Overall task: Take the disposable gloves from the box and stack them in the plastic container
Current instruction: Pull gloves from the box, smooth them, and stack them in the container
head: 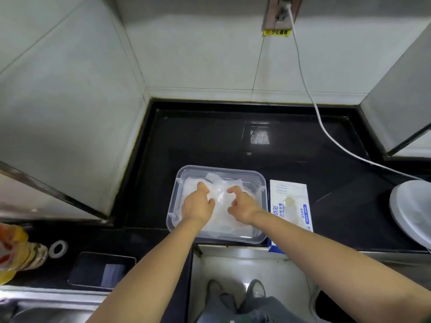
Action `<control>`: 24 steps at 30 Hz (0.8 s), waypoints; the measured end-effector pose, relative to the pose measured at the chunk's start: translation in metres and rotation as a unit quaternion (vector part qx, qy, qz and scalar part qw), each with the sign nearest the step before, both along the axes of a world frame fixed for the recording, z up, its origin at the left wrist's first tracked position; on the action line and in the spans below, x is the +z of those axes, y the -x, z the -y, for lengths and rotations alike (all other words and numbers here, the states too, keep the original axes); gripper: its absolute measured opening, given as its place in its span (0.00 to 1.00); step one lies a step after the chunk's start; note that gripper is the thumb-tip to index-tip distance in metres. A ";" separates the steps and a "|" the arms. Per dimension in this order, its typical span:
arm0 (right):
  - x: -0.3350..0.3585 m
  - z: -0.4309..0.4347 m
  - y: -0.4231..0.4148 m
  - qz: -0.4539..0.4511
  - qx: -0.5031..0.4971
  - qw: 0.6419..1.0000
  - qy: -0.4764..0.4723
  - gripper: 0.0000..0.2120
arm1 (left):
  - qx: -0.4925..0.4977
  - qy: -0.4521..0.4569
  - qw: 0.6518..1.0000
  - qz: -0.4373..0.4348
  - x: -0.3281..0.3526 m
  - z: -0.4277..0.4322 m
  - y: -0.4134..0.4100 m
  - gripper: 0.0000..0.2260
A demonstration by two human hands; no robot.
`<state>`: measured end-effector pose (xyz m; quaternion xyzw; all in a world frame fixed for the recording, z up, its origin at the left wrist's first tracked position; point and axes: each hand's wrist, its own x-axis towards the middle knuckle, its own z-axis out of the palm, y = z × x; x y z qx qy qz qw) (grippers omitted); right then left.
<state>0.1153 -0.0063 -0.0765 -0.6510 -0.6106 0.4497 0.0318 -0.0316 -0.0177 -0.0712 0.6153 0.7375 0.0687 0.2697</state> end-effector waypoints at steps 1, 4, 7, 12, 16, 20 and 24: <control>-0.004 -0.001 0.000 0.008 0.007 1.000 0.020 0.26 | -0.014 -0.025 0.999 -0.026 0.003 -0.001 -0.001 0.19; -0.012 -0.005 0.005 0.021 0.020 0.998 0.054 0.29 | -0.075 -0.182 0.979 -0.053 0.016 -0.002 -0.012 0.16; -0.020 -0.010 0.010 0.063 0.067 0.994 0.053 0.17 | -0.114 -0.174 0.977 0.041 0.028 -0.004 -0.037 0.09; -0.031 -0.013 0.003 0.049 0.056 0.992 0.102 0.39 | -0.043 0.174 0.983 0.039 0.001 -0.017 -0.043 0.21; -0.029 -0.012 0.001 0.082 0.091 0.985 0.120 0.52 | -0.018 0.187 0.982 -0.033 -0.024 -0.015 -0.005 0.32; -0.034 -0.010 0.001 0.120 0.108 0.980 0.118 0.53 | -0.030 0.195 0.980 -0.037 -0.034 -0.016 0.007 0.39; -0.039 -0.009 0.004 0.133 0.114 0.978 0.113 0.53 | -0.047 0.233 0.971 -0.022 -0.037 -0.015 0.004 0.48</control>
